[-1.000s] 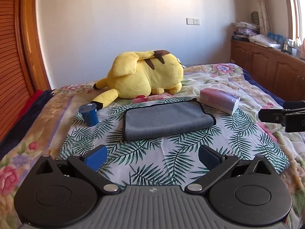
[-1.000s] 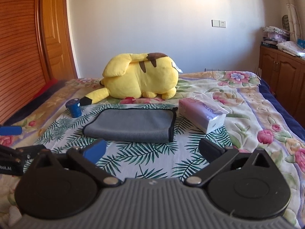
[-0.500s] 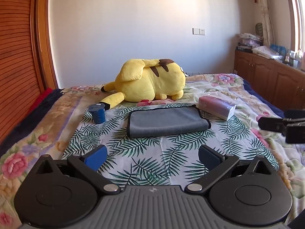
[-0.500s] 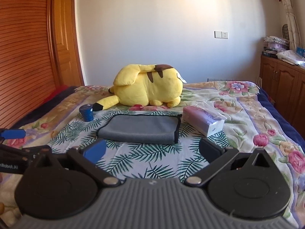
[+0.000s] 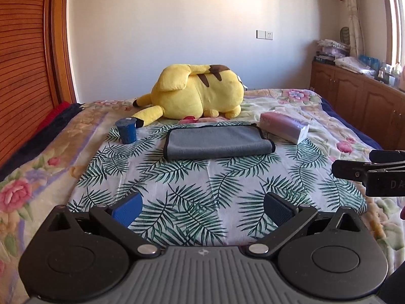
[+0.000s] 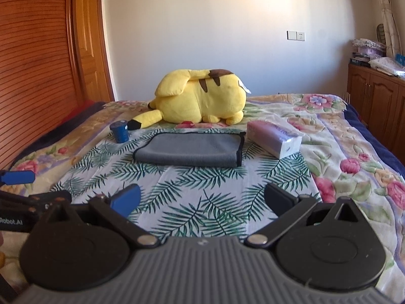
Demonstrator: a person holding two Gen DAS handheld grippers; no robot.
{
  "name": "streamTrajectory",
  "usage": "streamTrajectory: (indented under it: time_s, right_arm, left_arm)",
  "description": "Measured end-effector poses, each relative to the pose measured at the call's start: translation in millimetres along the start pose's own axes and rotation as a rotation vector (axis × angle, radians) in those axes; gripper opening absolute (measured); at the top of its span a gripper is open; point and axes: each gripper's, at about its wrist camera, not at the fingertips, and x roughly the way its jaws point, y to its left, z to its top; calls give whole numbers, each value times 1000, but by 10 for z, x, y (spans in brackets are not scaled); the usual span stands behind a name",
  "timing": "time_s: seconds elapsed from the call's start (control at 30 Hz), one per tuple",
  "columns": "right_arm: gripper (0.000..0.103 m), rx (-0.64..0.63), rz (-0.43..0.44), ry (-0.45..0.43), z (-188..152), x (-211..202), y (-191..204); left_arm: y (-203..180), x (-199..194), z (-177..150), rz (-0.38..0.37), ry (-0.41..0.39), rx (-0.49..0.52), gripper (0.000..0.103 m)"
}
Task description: Fold towel
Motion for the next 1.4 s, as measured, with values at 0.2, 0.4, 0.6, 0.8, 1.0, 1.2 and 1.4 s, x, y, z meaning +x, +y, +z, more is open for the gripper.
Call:
streamTrajectory:
  time_s: [0.2, 0.4, 0.6, 0.8, 1.0, 1.2, 1.4]
  right_arm:
    - [103, -2, -10, 19, -132, 41, -23]
    - [103, 9, -12, 28, -214, 71, -52]
    - [103, -14, -5, 12, -239, 53, -6]
    - [103, -29, -6, -21, -231, 4, 17]
    - [103, -16, -28, -64, -218, -45, -10]
    - [103, -19, -49, -108, -212, -94, -8]
    - [103, -22, -69, -145, -205, -132, -12]
  left_arm:
    - [6, 78, -97, 7, 12, -6, 87]
    - [-12, 88, -149, 16, -10, 2, 87]
    - [7, 28, -140, 14, -47, 4, 87]
    - [34, -90, -118, 23, -105, -4, 87]
    - [38, -153, -107, 38, -141, 5, 87]
    - [38, -226, -104, 40, -183, 13, 87]
    - [32, -248, -102, 51, -197, 22, 87]
